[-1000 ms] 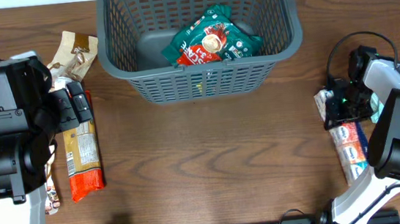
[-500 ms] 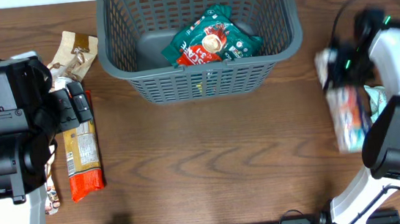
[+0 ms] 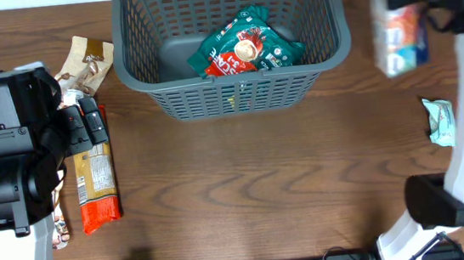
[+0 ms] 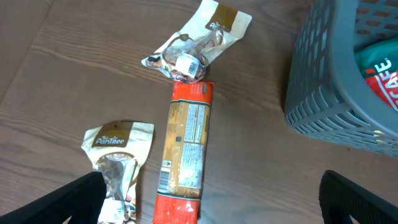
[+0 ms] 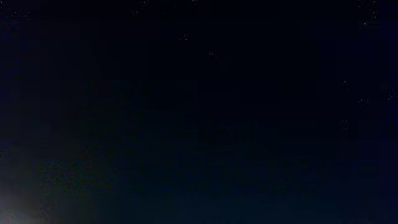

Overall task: Pack container
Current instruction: 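Carry the tissue strip into the basket and release it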

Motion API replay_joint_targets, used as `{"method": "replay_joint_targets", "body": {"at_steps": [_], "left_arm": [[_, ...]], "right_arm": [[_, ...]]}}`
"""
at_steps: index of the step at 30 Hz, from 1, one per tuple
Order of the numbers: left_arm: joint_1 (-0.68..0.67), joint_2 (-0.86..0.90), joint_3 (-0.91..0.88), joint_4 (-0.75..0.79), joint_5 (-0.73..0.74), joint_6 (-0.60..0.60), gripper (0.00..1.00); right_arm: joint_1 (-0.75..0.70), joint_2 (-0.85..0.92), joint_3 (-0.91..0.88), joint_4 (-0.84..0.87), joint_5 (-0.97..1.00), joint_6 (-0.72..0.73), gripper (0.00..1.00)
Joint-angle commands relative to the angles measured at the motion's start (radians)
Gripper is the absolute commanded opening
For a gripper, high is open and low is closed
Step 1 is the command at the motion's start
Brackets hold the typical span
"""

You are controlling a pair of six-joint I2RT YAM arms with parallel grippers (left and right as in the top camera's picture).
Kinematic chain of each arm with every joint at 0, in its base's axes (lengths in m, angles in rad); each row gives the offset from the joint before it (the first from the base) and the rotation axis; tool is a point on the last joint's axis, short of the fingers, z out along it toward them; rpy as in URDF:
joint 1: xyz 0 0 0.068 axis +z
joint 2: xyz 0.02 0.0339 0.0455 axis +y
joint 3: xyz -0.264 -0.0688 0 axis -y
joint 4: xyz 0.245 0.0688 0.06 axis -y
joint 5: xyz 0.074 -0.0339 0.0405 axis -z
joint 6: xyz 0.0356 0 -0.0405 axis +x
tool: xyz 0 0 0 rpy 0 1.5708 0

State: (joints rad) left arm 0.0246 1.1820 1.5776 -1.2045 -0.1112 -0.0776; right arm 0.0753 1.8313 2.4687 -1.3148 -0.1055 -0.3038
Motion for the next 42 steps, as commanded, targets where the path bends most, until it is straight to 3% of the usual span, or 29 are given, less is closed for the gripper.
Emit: {"method": "replay_joint_targets", "body": {"at_steps": [1, 9, 24, 26, 28, 31, 35, 39, 42], "left_arm": [[0.005, 0.0, -0.007, -0.005, -0.001, 0.003, 0.99], [0.005, 0.0, -0.007, -0.026, 0.0, 0.002, 0.99], [0.005, 0.0, -0.007, -0.031, 0.0, 0.002, 0.99], [0.005, 0.0, -0.007, -0.033, 0.0, 0.002, 0.98], [0.005, 0.0, -0.007, -0.038, 0.0, 0.002, 0.99], [0.005, 0.0, -0.007, -0.042, 0.0, 0.002, 0.99], [0.005, 0.0, -0.007, -0.045, 0.0, 0.002, 0.99], [0.005, 0.0, -0.007, -0.044, 0.0, 0.002, 0.99], [0.005, 0.0, -0.007, -0.044, 0.0, 0.002, 0.99]], "right_arm": [[0.146, 0.011, 0.026, 0.052, -0.016, -0.201, 0.01], [0.387, 0.052, 0.023, 0.224, 0.053, -0.488, 0.01], [0.403, 0.45, 0.022, 0.132, -0.064, -0.505, 0.01], [0.403, 0.481, 0.022, 0.122, -0.091, -0.503, 0.08], [0.403, 0.502, 0.022, 0.117, -0.094, -0.471, 0.27], [0.403, 0.506, 0.022, 0.111, -0.093, -0.435, 0.41], [0.402, 0.452, 0.037, 0.119, -0.093, -0.427, 0.44], [0.38, 0.348, 0.087, 0.151, -0.093, -0.344, 0.59], [0.346, 0.251, 0.13, 0.15, -0.094, -0.292, 0.64]]}}
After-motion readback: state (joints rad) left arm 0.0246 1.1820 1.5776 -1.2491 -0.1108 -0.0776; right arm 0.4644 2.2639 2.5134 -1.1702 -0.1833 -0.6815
